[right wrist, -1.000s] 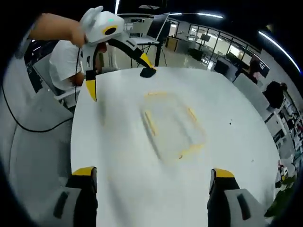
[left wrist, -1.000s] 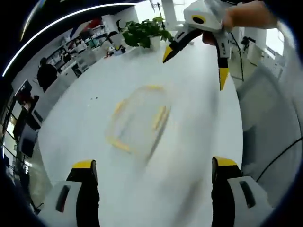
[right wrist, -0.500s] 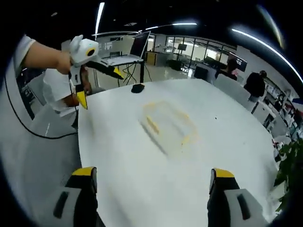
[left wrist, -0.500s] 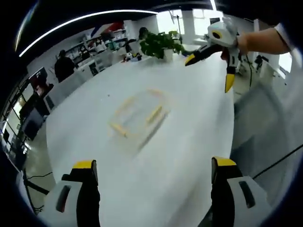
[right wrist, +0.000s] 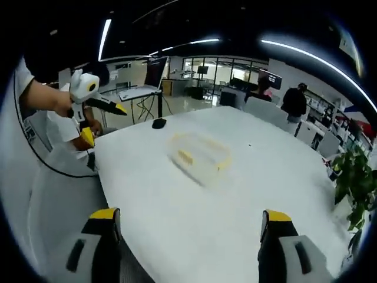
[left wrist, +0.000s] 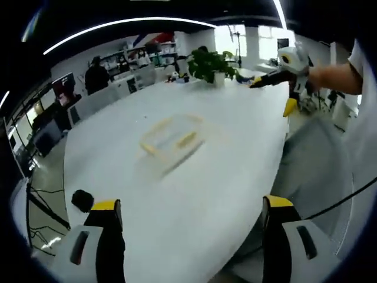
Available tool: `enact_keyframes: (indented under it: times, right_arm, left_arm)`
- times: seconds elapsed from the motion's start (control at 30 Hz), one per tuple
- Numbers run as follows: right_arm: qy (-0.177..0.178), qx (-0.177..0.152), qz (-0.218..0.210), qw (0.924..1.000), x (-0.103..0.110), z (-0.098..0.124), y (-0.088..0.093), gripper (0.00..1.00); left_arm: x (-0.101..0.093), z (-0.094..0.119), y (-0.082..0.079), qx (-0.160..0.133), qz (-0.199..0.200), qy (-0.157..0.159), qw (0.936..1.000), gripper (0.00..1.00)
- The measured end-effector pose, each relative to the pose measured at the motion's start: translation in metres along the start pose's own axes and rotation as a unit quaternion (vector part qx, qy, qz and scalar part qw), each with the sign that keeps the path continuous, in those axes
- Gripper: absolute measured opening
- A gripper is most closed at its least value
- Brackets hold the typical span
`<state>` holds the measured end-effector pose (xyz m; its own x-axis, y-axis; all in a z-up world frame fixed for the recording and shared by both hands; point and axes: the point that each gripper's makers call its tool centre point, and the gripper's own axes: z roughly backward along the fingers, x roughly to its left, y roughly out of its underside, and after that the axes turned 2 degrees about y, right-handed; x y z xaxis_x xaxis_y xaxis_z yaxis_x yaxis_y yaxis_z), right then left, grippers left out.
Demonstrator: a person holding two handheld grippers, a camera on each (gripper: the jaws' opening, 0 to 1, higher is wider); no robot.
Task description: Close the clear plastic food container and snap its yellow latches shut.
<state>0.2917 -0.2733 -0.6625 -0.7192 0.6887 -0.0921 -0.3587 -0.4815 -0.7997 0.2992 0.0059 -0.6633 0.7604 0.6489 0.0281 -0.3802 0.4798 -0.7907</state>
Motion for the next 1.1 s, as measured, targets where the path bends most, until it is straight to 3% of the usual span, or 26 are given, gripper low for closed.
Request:
enact_keyframes:
  times: [0.43,1.1]
  right_arm:
    - [0.024,-0.001,-0.046,0.9987,0.011,0.033,0.028,0.99]
    - [0.040,-0.001,-0.058,0.9975,0.006,0.045,0.032,0.99]
  left_arm:
    - [-0.012,0.024,0.023,0.000,0.033,-0.028,0.9991,0.96]
    - [-0.009,0.031,0.028,-0.001,0.039,-0.043,0.9983,0.97]
